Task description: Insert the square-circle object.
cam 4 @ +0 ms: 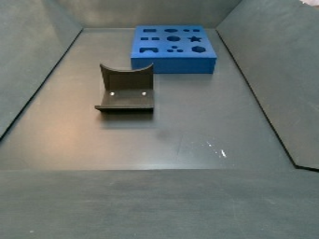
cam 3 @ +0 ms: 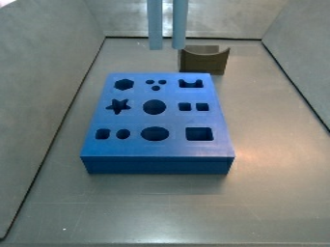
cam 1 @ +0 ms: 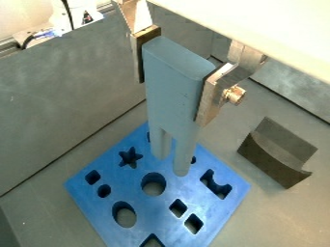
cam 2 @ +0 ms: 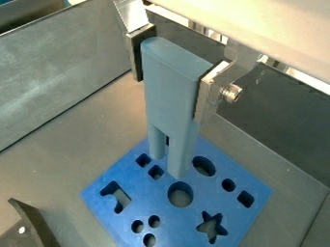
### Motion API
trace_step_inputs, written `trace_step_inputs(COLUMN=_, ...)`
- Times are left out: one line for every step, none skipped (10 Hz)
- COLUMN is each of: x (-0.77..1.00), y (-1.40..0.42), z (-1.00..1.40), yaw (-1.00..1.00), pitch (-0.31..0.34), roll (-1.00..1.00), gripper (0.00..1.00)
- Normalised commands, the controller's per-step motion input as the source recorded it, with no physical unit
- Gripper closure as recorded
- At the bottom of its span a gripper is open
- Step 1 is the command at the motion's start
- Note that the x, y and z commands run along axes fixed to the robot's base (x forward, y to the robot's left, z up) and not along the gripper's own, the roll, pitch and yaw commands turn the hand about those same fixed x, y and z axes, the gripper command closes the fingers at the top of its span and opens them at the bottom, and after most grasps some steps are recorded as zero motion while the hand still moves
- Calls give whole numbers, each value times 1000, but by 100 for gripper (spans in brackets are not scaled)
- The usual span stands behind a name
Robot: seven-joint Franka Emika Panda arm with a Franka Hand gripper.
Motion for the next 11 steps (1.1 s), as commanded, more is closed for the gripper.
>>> trace_step_inputs(x=0, y=23, z=0, yaw=0, pitch=0, roll=-4, gripper=100)
trace_step_inputs(x=-271, y=-91, z=-17, yaw=97, pitch=-43, roll=0, gripper=100)
trace_step_inputs(x=-580, y=-597, z=-754, yaw=80, pitch=-87, roll=0, gripper=100)
trace_step_inputs(x=-560, y=-723, z=-774, yaw=23, pitch=-1, roll=0, gripper=100)
trace_step_inputs(x=-606, y=-706, z=-817, yaw=9, pitch=0, roll=0, gripper=100)
trace_step_inputs(x=-511, y=-669, z=-863, yaw=9, pitch=0, roll=0, gripper=100)
trace_step_inputs(x=-354, y=-366, z=-794, yaw=0, pitch=-60, roll=-9, gripper=100)
trace_step_inputs(x=-237, y=-174, z=-534, yaw=0, pitch=-20, roll=0, gripper=100)
trace_step_inputs(x=-3, y=0, z=-334, yaw=3, pitch=0, roll=0, gripper=100)
trace_step_inputs(x=-51, y=-6, z=-306, yaw=11, pitch=0, roll=0, gripper=100)
trace_step_inputs(x=-97, y=-69, z=-183, yaw=0, pitch=0, roll=-10, gripper=100)
